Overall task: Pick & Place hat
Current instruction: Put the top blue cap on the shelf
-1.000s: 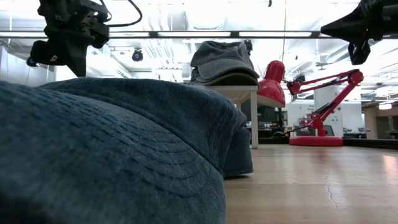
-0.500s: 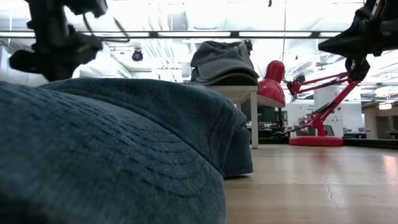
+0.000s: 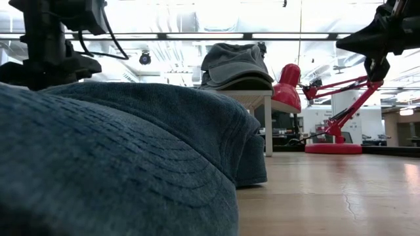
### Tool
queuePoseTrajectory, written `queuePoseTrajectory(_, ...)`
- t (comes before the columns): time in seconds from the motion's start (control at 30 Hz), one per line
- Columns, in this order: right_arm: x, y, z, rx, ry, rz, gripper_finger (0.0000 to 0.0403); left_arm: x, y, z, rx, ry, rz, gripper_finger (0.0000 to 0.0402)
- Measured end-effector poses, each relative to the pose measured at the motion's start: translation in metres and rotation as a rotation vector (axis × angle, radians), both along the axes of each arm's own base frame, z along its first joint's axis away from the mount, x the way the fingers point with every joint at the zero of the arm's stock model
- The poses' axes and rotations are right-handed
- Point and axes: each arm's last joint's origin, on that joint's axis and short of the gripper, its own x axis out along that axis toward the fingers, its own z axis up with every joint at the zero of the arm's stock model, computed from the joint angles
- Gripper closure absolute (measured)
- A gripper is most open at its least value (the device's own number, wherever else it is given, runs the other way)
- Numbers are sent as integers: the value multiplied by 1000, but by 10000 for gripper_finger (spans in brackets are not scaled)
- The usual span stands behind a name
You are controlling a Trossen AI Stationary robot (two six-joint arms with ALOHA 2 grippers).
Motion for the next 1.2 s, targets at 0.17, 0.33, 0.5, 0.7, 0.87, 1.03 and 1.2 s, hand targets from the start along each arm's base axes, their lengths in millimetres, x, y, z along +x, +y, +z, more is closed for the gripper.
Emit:
queuePoseTrajectory(0.17,0,0,-2,1,6,0,394,1,1,0,36,-10,-16,401)
queuePoseTrajectory(0.33,1,0,-2,1,6,0,394,1,1,1,59,-8,-37,401)
queuePoseTrajectory(0.5,0,0,-1,-2,6,0,394,1,2,1,61,-10,-20,401)
queuePoseTrajectory(0.7,1,0,-2,-3,8,0,394,1,2,1,61,-12,-15,395)
queuePoseTrajectory(0.87,1,0,-2,-3,8,0,394,2,4,1,81,-17,-3,338)
queuePoseTrajectory(1.03,1,0,-2,-3,8,0,394,3,6,1,133,-33,16,256)
queuePoseTrajectory(1.2,1,0,-2,-3,8,0,394,5,9,0,141,-36,39,190)
